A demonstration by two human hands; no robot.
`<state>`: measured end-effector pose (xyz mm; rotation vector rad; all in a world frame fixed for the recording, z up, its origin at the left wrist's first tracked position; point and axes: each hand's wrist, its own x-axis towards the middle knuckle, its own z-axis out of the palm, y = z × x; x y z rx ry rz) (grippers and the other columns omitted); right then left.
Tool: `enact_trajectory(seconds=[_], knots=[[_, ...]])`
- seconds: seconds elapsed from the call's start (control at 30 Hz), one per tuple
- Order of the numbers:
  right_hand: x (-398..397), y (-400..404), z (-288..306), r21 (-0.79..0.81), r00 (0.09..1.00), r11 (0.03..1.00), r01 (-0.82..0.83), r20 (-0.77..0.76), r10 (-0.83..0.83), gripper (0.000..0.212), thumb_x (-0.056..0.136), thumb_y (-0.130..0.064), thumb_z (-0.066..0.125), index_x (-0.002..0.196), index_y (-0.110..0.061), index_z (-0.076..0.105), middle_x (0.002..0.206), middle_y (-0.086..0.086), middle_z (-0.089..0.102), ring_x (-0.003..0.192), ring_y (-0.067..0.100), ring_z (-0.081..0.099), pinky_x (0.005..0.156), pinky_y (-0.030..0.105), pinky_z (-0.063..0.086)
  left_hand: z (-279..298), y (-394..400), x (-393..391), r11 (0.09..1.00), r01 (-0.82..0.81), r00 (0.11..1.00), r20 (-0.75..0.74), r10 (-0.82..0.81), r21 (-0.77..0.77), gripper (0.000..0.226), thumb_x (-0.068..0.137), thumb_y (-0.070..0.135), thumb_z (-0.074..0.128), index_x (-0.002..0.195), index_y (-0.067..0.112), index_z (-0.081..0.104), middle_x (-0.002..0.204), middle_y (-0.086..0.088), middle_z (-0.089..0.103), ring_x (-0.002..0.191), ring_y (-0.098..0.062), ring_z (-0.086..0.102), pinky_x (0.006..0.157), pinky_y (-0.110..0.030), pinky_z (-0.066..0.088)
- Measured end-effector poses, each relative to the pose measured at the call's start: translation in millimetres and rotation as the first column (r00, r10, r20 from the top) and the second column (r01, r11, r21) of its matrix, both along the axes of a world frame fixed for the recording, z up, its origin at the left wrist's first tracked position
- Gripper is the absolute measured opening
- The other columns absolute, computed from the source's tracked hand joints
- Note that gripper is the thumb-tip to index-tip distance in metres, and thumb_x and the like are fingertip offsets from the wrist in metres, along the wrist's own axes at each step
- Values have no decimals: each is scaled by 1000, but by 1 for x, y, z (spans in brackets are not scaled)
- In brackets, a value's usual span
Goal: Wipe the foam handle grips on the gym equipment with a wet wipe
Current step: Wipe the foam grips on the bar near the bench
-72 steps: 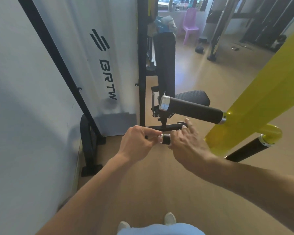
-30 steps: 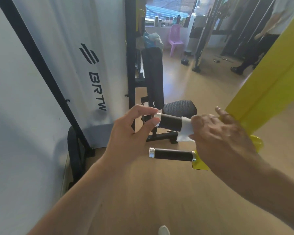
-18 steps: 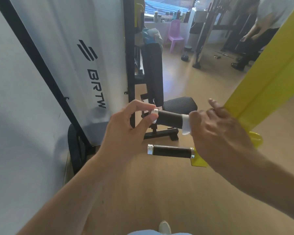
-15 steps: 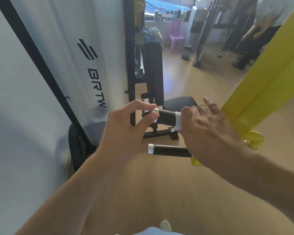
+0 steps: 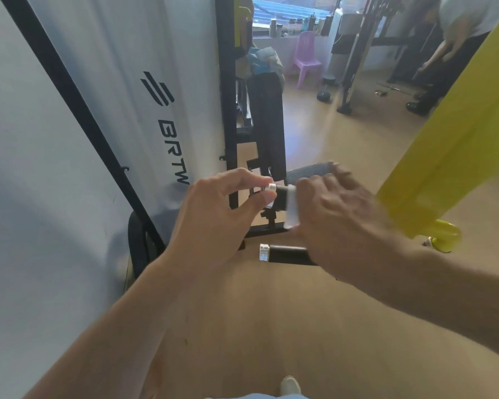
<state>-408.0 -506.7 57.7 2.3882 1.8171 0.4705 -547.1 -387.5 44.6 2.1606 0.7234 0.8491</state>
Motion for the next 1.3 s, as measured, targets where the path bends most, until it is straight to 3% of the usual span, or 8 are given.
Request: enact_trajectory(seconds=[0.13,0.33,0.53,0.7,0.8,0.93,1.17,1.3], knots=[[-2,4,10,-30,987,998,-53,-153,48,82,84,-84,22,114,-13,51,107,5,66,105,26,62,117,46,29,-1,2,-2,1000,-5,1000,-14,5,-3,18,84,51,68,99,42,74,98,35,69,100,13,64,97,-25,53],[9,-1,0,45,999,999,-15,51,12,37,97,-45,50,94,-8,54,76,13,68,64,33,63,84,49,51,-4,-1,-2,999,-34,999,18,34,-22,26,80,61,59,99,46,70,104,29,71,101,5,67,99,-34,55],[6,14,-7,72,989,990,-119,101,111,34,93,-38,62,101,-5,59,88,15,69,79,35,67,94,52,48,-1,6,-3,1000,-9,1000,0,9,-19,23,85,44,69,105,35,76,105,25,72,103,3,68,101,-29,53],[38,-23,-9,3,964,1000,-5,267,4,22,83,-15,67,87,3,54,66,22,60,59,36,60,97,62,46,-4,1,3,1000,-31,999,-10,31,4,24,81,54,61,102,44,69,99,36,63,95,11,64,98,-15,49],[21,-5,-5,82,993,995,-61,107,52,15,90,-13,39,93,-5,51,71,16,62,60,32,58,96,54,48,-3,0,4,1000,-17,1000,11,17,-15,22,83,52,66,100,41,73,100,32,69,97,12,66,95,-13,51],[-4,27,-7,251,985,956,-149,-46,166,26,85,-24,54,95,0,60,77,15,68,68,34,66,88,49,51,0,-1,0,1000,14,999,48,-13,-18,21,86,37,72,105,33,78,100,23,75,98,9,69,91,-11,52],[22,-29,11,-348,882,914,208,472,-21,45,91,-11,16,109,-1,56,95,19,65,100,40,60,118,63,16,0,1,0,998,-51,999,1,52,-34,33,79,54,64,105,37,76,99,33,67,93,14,64,93,2,41],[4,4,5,-204,976,978,46,219,0,28,100,-24,38,106,-1,53,86,17,66,90,38,64,115,59,24,1,-3,-1,997,-40,998,41,42,-64,24,84,43,72,105,33,78,101,24,75,98,10,68,95,-14,51]])
